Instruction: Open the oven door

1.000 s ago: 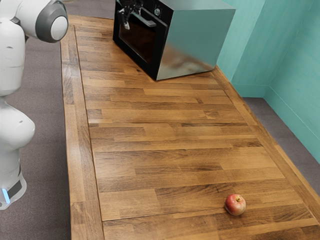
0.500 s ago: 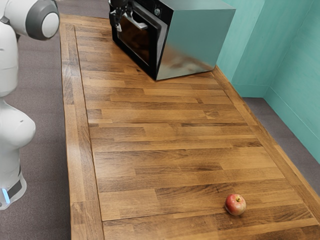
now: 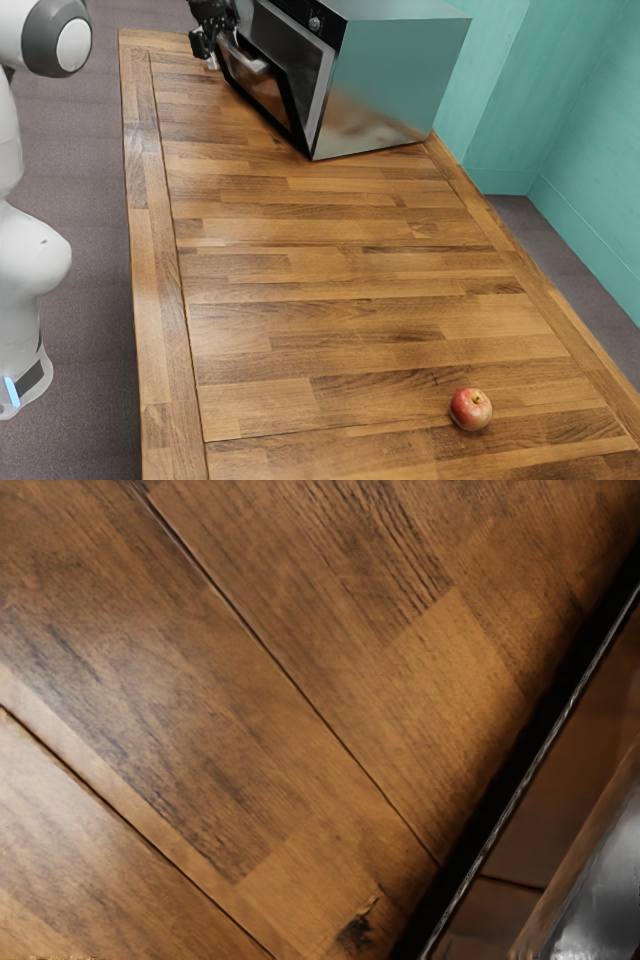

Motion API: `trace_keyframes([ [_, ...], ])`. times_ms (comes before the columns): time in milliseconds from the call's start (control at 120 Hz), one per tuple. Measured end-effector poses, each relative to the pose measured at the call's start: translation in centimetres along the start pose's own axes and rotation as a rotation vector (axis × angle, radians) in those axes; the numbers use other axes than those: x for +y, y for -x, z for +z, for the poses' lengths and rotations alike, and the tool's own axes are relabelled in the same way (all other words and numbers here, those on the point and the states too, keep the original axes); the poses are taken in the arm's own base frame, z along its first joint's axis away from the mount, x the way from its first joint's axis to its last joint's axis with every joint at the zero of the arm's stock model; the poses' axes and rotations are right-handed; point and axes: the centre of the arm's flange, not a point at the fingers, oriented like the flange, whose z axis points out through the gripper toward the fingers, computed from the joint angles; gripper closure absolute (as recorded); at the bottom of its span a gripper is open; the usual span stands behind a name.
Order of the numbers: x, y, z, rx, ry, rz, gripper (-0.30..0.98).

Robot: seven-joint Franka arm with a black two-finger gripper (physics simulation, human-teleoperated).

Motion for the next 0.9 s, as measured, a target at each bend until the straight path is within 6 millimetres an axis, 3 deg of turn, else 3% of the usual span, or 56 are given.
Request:
trace_keyframes([
  [117,-1.8,-2.2,-0.8,-0.020,0.001,-0.044,0.00],
  [283,-6.6,-15.3,-5.7,0.015,0.052,-0.263,0.00],
  [317,-7.5,-16.8,-6.7,0.016,0.061,-0.287,0.00],
  [342,-7.7,-16.4,-7.8,0.013,0.077,-0.276,0.00],
  [367,-7.3,-14.1,-8.8,0.000,0.091,-0.232,0.00],
  [400,-6.5,-9.5,-10.2,-0.020,0.109,-0.149,0.00],
  [450,-5.2,0.4,-14.0,-0.046,0.138,0.029,0.00],
  [492,-5.0,10.2,-19.0,-0.072,0.172,0.196,0.00],
  [533,-6.7,18.6,-23.8,-0.101,0.191,0.335,0.00],
  [567,-8.9,24.3,-26.0,-0.133,0.177,0.429,0.00],
  [600,-11.1,28.6,-26.4,-0.154,0.136,0.497,0.00],
  [642,-13.9,33.5,-25.4,-0.169,0.062,0.571,0.00],
  [692,-17.2,37.9,-22.6,-0.148,-0.035,0.627,0.00],
  [742,-19.5,40.4,-19.2,-0.109,-0.120,0.642,0.00],
  [825,-22.3,42.3,-15.9,-0.059,-0.206,0.632,0.00],
  [900,-23.6,42.7,-13.5,-0.015,-0.261,0.594,0.00],
])
